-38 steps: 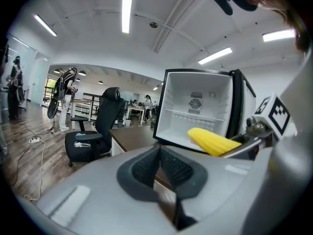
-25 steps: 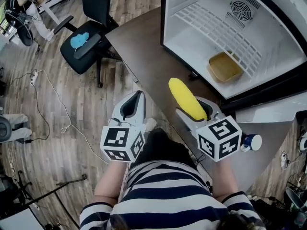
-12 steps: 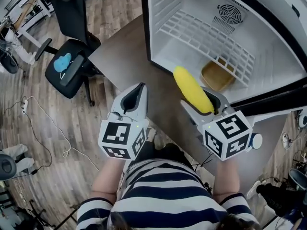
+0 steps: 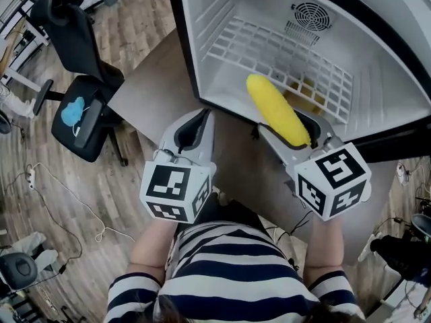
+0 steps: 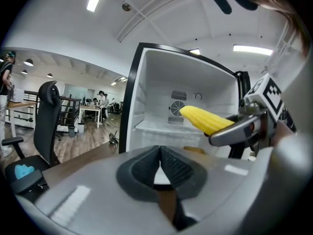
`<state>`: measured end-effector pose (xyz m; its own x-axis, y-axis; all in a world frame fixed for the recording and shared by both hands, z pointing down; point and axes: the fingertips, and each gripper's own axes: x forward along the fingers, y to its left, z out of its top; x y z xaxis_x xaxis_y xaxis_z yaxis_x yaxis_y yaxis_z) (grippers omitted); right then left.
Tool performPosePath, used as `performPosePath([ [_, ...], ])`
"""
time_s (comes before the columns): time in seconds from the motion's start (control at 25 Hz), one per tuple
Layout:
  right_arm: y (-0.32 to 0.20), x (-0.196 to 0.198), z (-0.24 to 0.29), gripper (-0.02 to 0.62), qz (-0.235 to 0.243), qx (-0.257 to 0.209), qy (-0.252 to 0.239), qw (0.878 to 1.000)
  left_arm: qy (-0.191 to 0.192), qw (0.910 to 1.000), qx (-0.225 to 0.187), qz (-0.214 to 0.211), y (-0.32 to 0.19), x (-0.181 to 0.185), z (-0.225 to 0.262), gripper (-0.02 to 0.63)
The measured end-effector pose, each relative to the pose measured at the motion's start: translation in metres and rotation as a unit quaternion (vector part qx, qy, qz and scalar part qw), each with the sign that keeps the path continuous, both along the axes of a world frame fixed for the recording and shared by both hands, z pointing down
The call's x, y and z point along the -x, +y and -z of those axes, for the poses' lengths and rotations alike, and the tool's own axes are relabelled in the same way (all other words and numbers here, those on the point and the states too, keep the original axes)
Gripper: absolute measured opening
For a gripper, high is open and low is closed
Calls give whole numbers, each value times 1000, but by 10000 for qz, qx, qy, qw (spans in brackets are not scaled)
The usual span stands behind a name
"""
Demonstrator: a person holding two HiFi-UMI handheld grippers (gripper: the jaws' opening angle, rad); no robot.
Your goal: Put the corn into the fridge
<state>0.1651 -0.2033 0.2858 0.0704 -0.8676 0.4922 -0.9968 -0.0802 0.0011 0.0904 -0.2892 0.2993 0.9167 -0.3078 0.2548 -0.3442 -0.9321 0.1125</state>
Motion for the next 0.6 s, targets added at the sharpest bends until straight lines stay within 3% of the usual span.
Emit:
performPosePath([
  [0.32, -16, -31, 23, 252, -289, -25, 360, 9989, 70, 9987, -155, -485, -2, -32, 8, 0],
  [0.6, -42, -52, 35, 253, -409, -20, 546, 9977, 185, 9980, -188, -578, -9, -45, 13, 0],
])
